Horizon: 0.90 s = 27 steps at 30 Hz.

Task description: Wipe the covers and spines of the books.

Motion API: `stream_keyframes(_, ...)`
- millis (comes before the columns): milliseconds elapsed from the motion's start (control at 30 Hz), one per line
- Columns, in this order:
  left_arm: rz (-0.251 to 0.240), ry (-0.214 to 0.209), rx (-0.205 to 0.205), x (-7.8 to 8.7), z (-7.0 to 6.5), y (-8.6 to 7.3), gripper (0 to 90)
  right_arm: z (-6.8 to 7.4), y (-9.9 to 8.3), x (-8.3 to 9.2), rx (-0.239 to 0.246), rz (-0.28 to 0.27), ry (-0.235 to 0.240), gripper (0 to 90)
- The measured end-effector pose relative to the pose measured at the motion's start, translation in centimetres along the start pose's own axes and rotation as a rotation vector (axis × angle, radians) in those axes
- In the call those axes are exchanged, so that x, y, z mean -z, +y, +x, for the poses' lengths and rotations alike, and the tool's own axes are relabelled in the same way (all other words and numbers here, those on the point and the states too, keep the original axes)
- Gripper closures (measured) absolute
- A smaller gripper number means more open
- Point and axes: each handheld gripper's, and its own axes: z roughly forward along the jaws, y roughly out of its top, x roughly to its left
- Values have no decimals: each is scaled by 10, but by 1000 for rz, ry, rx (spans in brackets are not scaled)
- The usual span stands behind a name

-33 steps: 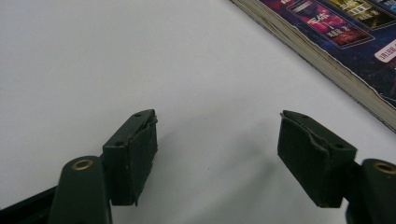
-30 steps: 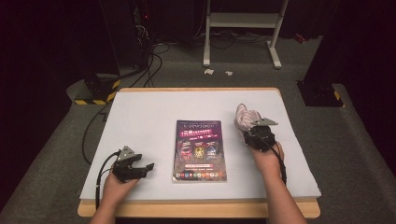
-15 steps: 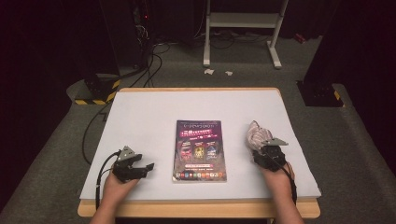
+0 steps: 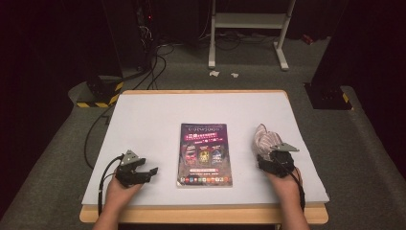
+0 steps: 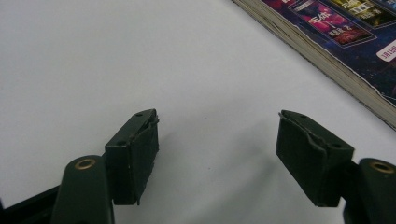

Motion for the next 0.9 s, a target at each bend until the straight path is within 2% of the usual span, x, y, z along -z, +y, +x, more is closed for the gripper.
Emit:
stream_keyframes(100, 1, 1, -1, 0, 0, 0, 299, -1, 1, 2, -15, -6, 7, 150)
stream_keyframes(167, 1, -2, 3, 0, 0, 0, 299, -3, 2, 5, -27, -12, 23, 135)
stream_keyframes(267, 1, -4, 4, 0, 1, 0, 297, -4, 5, 16, -38, -49, 36, 104)
stream_keyframes(433, 1, -5, 6, 0, 1, 0, 296, 0, 12, 30, -30, -79, 46, 106)
stream_keyframes(500, 5, -5, 5, 0, 1, 0, 295, 8, 17, 41, -19, -106, 59, 122)
stream_keyframes(600, 17, 2, -7, -1, 0, 1, 301, 16, 21, 48, -7, -125, 81, 130)
stream_keyframes(700, 37, 42, -74, -2, -7, 2, 289, 27, 24, 55, 4, -160, 119, 150)
stream_keyframes(900, 44, 50, -73, -2, -7, 2, 280, 53, 24, 56, 54, -170, 208, 184)
